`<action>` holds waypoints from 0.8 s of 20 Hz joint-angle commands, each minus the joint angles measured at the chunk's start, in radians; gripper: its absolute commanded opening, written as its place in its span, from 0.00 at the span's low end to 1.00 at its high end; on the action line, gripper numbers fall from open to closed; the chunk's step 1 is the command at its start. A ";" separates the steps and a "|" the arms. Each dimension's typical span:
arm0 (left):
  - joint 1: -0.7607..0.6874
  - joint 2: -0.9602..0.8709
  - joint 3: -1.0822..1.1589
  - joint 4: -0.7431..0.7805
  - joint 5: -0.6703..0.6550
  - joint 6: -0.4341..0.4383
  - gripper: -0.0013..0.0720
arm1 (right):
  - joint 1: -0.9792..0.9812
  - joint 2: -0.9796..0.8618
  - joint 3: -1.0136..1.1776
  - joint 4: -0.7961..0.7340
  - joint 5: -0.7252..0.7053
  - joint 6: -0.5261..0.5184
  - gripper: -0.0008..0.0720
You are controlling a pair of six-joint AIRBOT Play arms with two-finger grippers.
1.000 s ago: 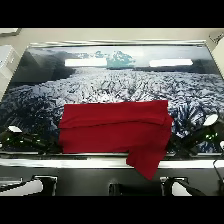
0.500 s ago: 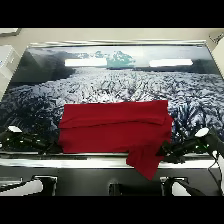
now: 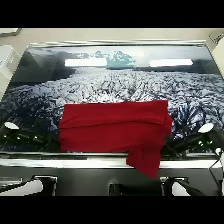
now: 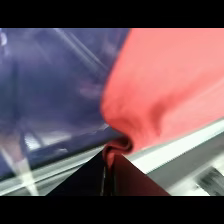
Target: Fold the clothes and pants, and hang the long-sleeved shirts on hangers.
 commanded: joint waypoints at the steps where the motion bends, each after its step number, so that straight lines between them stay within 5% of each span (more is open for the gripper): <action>1: 0.000 0.003 0.116 -0.035 -0.047 -0.053 0.04 | 0.000 0.000 0.187 0.004 0.039 0.037 0.06; 6: -0.016 -0.053 0.347 -0.035 -0.022 -0.140 0.04 | 0.009 -0.154 0.415 0.087 -0.023 0.051 0.06; 16: -0.145 -0.447 0.861 -0.036 -0.042 -0.304 0.04 | 0.117 -0.522 0.795 0.142 -0.169 0.123 0.06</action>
